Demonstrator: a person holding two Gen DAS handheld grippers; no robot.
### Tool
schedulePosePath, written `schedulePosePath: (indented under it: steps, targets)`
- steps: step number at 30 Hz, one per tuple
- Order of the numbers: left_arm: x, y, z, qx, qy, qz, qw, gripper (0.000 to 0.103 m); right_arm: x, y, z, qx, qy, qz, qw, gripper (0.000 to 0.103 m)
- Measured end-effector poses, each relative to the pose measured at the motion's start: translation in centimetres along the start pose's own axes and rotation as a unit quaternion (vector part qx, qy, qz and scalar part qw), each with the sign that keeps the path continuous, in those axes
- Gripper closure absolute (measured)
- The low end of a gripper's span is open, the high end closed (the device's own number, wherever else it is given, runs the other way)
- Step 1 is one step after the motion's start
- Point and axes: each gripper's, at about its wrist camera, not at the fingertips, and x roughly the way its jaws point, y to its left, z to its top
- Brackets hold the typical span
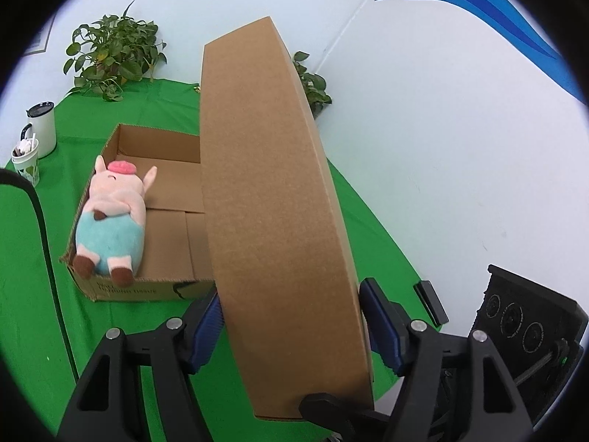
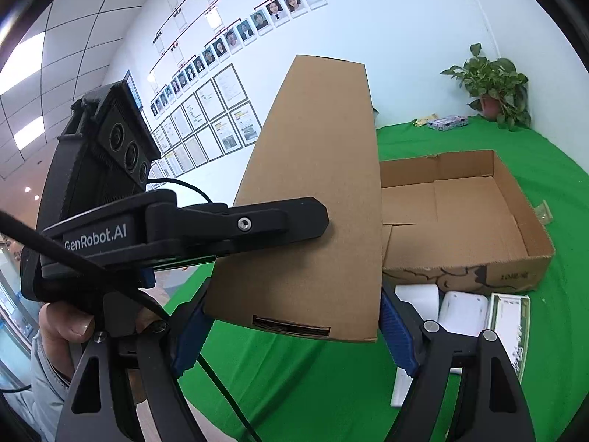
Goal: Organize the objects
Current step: 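Lift the long brown box with the left tool over the open box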
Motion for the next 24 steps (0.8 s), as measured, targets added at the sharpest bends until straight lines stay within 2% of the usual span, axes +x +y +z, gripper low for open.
schedulePosePath:
  steps: [8,15,21,24]
  targets:
    - [2.6,2.2,4.6,-0.005,0.016,0.03,0.9994,0.035,5.2,-2.1,4.7,0.03,0.027,0.028,0.999,0.024]
    - [6.0,4.9,7.7,-0.012,0.04,0.054,0.9977,0.037,10.9,-5.6,8.0,0.061,0.075,0.051,0.994,0.023]
    - [8.8,6.9,8.2,-0.022,0.064,0.072,0.9951,0.039,15.0,-8.5,9.0,0.072,0.113,0.052,0.99,0.021]
    - [9.9,7.6,7.9,-0.023,0.075,0.097,0.9922,0.04,16.4,-9.5,8.5,0.076,0.126,0.054,0.988,0.018]
